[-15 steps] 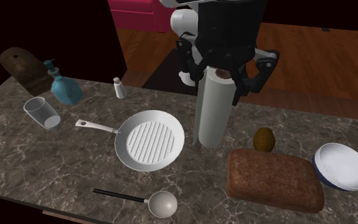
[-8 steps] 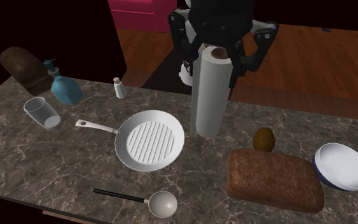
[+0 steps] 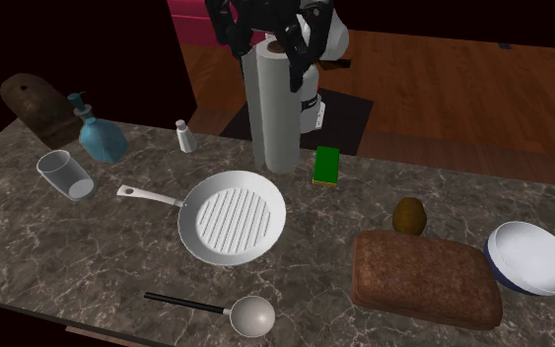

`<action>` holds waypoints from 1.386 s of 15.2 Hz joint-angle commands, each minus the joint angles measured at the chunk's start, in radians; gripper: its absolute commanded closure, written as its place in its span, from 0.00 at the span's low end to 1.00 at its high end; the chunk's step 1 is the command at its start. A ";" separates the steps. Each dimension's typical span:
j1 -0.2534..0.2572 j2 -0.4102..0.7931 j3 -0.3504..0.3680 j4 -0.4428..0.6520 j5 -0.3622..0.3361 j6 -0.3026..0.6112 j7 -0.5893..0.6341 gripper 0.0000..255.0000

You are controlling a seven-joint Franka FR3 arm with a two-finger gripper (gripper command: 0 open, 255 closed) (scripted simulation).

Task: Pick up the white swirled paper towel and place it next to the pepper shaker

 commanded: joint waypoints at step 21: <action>-0.197 -0.365 -0.327 -0.369 -0.077 -0.021 -0.528 1.00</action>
